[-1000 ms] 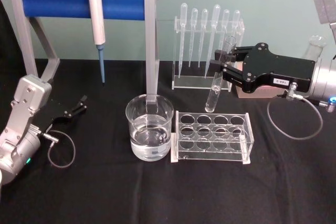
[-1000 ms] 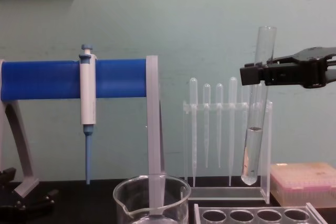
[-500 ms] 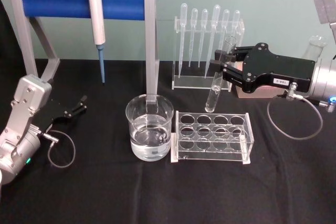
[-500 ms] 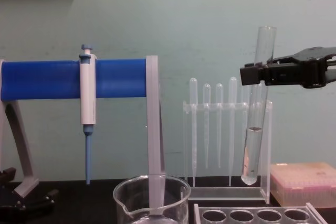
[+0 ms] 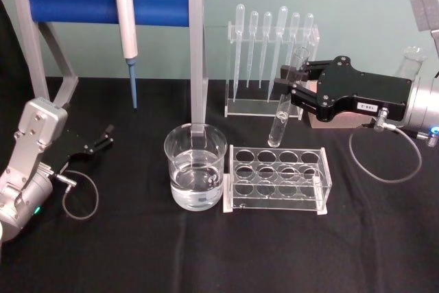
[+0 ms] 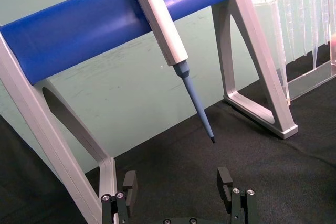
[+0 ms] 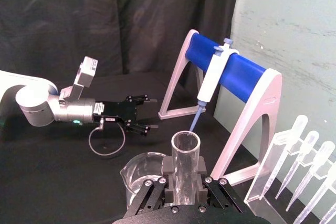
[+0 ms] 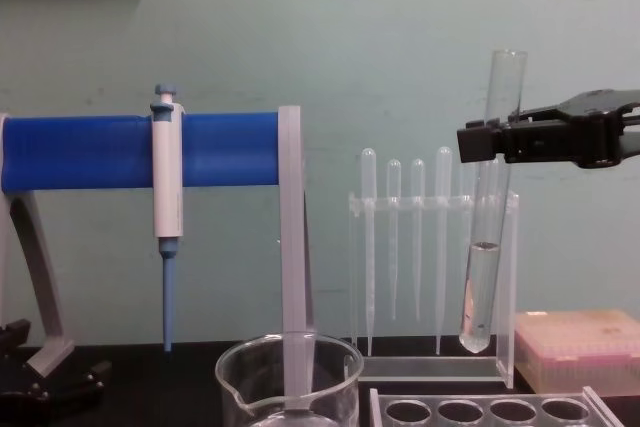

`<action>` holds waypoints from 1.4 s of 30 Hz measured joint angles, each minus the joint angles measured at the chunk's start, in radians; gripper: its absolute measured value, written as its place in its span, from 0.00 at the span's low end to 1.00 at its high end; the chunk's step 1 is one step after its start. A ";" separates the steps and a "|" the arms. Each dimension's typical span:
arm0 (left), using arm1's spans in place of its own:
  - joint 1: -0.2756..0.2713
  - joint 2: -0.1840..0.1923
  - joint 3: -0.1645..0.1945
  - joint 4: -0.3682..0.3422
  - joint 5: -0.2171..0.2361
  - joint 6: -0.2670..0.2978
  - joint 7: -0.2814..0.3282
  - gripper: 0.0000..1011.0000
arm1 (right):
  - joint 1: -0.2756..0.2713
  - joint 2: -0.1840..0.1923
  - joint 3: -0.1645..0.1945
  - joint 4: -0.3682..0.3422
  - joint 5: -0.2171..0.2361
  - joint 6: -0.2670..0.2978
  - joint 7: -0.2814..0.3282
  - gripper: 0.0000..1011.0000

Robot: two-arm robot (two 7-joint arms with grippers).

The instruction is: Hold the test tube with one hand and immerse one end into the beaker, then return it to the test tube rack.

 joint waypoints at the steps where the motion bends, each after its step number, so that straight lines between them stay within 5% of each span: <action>1: 0.000 0.000 0.000 0.000 0.000 0.000 0.000 0.99 | 0.000 0.000 0.000 0.000 0.000 0.000 0.000 0.22; 42: 0.000 0.000 0.000 0.000 0.000 0.000 0.000 0.99 | 0.000 0.000 0.000 0.000 0.000 0.000 0.000 0.22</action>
